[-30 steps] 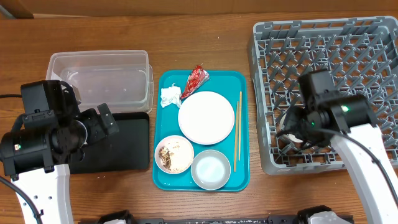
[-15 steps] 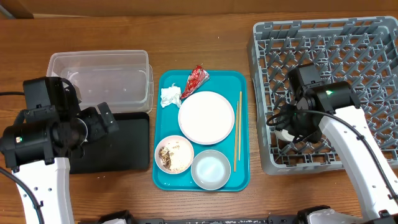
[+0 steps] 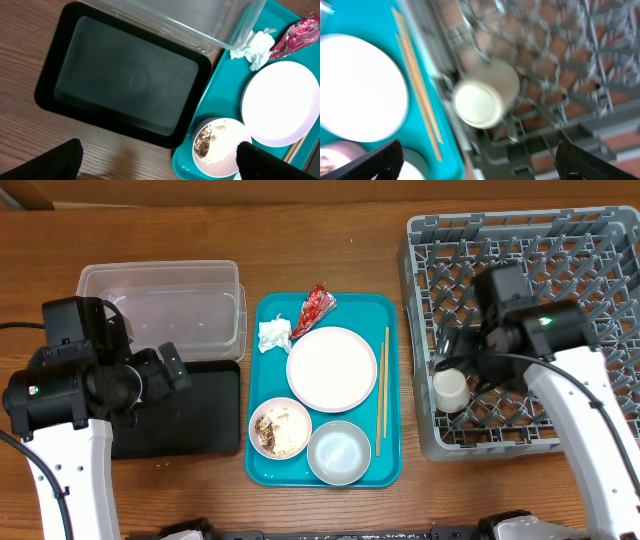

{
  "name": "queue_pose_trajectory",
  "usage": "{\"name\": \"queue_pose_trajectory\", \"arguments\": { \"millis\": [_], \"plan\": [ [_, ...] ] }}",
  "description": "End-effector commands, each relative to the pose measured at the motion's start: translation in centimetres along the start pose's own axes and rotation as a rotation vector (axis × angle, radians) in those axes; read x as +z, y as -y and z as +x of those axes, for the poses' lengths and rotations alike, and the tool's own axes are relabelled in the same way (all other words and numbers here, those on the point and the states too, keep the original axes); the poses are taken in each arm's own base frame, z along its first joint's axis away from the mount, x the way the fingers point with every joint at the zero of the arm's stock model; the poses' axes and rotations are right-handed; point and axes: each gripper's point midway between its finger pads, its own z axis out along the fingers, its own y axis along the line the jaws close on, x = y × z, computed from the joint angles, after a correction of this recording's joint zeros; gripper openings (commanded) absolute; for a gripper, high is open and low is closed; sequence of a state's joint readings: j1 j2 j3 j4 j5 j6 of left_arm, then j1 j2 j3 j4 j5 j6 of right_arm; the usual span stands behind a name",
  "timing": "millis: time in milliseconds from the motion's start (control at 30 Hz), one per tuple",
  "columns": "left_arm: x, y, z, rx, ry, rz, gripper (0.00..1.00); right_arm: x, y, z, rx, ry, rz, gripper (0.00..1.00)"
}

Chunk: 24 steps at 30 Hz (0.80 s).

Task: Sort waste into correct bins and load items into the dishwasher
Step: 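Lower the white cup into the grey rack and open right gripper, then move the right gripper to the white bowl and grasp its rim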

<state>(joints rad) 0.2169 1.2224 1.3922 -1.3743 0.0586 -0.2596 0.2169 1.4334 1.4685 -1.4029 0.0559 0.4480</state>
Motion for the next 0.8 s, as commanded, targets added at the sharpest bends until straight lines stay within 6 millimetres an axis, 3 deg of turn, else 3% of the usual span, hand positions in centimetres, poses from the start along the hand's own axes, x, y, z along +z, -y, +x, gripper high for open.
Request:
{"name": "queue_pose_trajectory", "arguments": {
  "millis": [0, 167, 333, 533, 767],
  "plan": [
    [-0.2, -0.3, -0.4, -0.018, 0.012, -0.013, 1.00, -4.3, -3.0, -1.7, -0.117, 0.115, -0.150, 0.96],
    [-0.2, -0.3, -0.4, -0.018, 0.012, -0.013, 1.00, -8.0, -8.8, -0.4, -0.298, 0.182, -0.388, 0.89],
    [-0.2, -0.3, -0.4, -0.018, 0.012, -0.013, 1.00, -7.7, -11.4, 3.7, -0.444, 0.106, -0.402, 0.89],
    [-0.2, -0.3, -0.4, -0.018, 0.012, -0.013, 1.00, -4.0, -11.1, 9.2, -0.449, -0.088, -0.326, 0.89],
    [-0.2, -0.3, -0.4, -0.018, 0.012, -0.013, 1.00, 3.6, -7.9, 14.6, -0.469, -0.288, -0.178, 0.83]
  ]
}}
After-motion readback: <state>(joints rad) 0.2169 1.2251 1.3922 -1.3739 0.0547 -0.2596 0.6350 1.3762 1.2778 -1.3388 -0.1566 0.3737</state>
